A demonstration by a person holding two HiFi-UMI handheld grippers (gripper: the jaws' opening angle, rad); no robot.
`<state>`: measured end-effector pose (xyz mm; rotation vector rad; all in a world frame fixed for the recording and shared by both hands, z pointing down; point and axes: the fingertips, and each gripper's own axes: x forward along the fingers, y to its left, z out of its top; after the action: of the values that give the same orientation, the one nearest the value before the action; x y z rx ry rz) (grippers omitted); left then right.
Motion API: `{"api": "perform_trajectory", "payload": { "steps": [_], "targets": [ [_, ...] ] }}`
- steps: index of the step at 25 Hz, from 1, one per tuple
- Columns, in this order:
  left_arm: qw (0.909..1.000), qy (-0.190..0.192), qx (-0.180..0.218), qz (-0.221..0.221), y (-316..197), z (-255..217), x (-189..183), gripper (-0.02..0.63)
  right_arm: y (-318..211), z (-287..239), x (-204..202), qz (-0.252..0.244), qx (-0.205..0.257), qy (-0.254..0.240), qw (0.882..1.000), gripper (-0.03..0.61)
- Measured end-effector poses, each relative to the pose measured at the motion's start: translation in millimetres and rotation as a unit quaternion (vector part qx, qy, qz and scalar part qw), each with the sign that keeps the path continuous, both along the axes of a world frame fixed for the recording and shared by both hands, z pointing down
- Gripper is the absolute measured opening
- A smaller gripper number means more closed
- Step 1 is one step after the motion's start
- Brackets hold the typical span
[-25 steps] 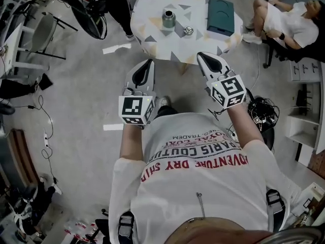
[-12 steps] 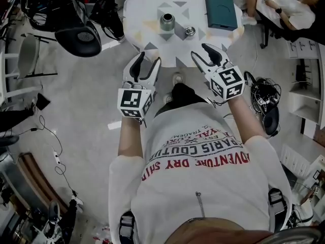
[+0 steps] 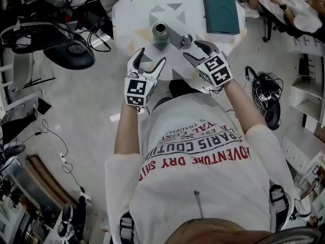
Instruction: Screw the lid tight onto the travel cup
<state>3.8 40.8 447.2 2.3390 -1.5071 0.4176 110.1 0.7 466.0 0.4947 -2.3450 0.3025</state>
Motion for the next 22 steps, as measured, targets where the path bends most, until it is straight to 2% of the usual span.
{"api": "perform_trajectory", "payload": {
  "steps": [5,8,11,18,22],
  "targets": [
    [0.9993,0.003,-0.038,-0.008,-36.1,37.0,-1.6,0.355,-18.7,40.3,-2.4,-0.065,-0.008,0.056,0.996,0.227],
    [0.9981,-0.016,-0.059,0.009,-50.7,59.6,-2.4,0.373,-26.5,58.6,-4.8,-0.101,-0.013,0.088,0.991,0.227],
    [0.9973,-0.029,-0.060,0.030,-65.4,73.5,-1.9,0.379,-32.6,75.4,-6.0,-0.133,-0.011,0.123,0.983,0.233],
    [0.9927,-0.044,-0.077,0.082,-88.5,99.1,0.1,0.383,-41.5,106.0,-9.0,-0.174,0.007,0.189,0.966,0.267],
    [0.9900,-0.037,-0.069,0.117,-96.8,99.2,7.5,0.383,-46.8,114.5,-8.8,-0.173,0.000,0.211,0.962,0.267]
  ]
}}
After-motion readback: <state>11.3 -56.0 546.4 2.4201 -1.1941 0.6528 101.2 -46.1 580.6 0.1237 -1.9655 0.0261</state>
